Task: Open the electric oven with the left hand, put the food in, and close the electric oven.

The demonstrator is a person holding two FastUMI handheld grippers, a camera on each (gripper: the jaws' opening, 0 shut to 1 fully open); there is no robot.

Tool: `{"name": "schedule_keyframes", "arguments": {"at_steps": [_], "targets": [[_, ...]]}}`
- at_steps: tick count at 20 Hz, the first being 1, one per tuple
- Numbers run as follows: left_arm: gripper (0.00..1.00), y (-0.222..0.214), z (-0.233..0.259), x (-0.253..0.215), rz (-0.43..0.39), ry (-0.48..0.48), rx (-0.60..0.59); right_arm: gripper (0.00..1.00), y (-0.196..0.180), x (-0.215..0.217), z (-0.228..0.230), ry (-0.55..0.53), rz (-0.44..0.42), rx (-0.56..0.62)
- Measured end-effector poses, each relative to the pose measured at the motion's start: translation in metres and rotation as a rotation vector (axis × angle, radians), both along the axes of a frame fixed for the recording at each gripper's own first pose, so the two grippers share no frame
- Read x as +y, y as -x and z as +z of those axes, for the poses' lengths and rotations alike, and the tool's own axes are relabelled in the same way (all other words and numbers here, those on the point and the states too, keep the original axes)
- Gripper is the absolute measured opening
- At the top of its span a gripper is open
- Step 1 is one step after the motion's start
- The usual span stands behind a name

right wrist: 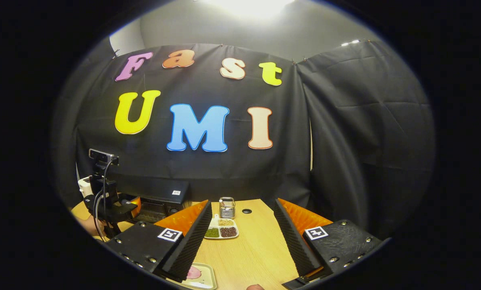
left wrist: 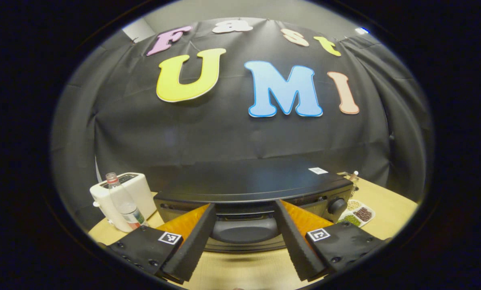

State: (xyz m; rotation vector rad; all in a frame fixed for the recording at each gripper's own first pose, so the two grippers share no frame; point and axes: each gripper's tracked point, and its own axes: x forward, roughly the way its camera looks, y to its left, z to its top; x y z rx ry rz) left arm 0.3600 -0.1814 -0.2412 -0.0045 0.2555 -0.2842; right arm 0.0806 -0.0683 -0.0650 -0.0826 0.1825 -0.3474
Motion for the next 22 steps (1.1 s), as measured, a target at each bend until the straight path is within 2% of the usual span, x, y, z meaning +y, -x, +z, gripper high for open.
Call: {"name": "schedule_keyframes", "arguments": {"at_steps": [2,4,13,22], "targets": [[0.97,0.012,-0.002,0.002,0.004,0.008,0.008,0.95,0.004,0.001,0.002,-0.001,0.009,-0.005],[1.0,0.021,-0.005,0.005,0.007,0.003,0.016,0.95,0.008,0.002,0.004,-0.002,0.019,-0.01],[1.0,0.069,-0.025,0.014,-0.002,-0.041,0.08,0.95,0.023,0.009,-0.001,-0.049,0.055,-0.023],[0.98,0.105,-0.059,0.018,-0.009,-0.075,0.148,0.95,0.036,0.013,-0.026,-0.095,0.061,0.047]]}}
